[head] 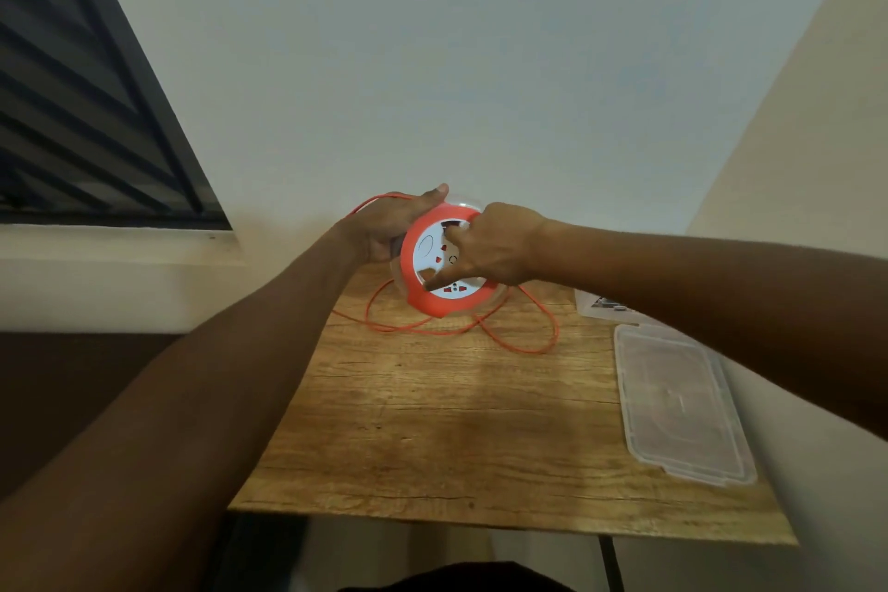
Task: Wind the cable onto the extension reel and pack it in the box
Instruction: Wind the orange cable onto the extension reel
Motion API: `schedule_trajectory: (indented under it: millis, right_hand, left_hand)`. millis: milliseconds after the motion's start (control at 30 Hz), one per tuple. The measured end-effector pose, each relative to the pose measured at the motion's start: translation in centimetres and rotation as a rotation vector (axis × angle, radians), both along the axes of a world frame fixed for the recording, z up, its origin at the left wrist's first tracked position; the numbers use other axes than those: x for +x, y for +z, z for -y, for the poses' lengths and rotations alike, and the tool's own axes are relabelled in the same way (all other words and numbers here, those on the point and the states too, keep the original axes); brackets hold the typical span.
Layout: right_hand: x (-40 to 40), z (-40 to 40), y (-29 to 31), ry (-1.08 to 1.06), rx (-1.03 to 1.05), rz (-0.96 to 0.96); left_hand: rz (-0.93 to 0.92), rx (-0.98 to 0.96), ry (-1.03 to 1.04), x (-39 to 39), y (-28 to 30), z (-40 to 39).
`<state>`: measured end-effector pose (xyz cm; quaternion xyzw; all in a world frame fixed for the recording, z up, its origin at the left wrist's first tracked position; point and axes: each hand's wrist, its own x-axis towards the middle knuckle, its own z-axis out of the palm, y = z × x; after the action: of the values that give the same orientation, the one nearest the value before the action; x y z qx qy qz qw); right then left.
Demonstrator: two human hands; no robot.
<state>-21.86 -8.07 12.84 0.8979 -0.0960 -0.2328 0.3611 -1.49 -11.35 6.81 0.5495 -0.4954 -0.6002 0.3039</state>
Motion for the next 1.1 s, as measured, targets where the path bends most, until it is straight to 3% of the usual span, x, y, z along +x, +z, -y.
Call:
schedule_trajectory:
  millis: [167, 333, 633, 733, 800, 967, 1100]
  right_hand:
    - [1.6, -0.9, -0.9, -0.028, 0.025, 0.027]
    - [1.3, -0.7, -1.3, -0.089, -0.007, 0.068]
    - [1.9, -1.5, -2.1, -0.089, -0.065, 0.049]
    - [1.3, -0.4, -2.8, -0.092, -0.055, 0.161]
    - [0.7, 0.4, -3.3, -0.218, 0.032, 0.421]
    - [0.8, 0.0, -5.8, -0.705, 0.473, 1.413]
    - [3.4, -1.4, -6.5, -1.207, 1.299, 2.314]
  left_hand:
    - [0.065, -0.006, -0.044, -0.3, -0.2, 0.2]
    - [-0.027, 0.027, -0.007, -0.2, -0.3, 0.2]
    - [-0.023, 0.023, -0.009, -0.9, -0.2, 0.4]
    - [-0.016, -0.03, 0.015, -0.8, -0.3, 0.6]
    - [-0.07, -0.064, 0.081, -0.9, -0.3, 0.6]
    - [-0.204, -0.224, 0.28, -2.3, 0.2, 1.1]
    - [-0.232, -0.252, 0.344, -4.5, -0.4, 0.5]
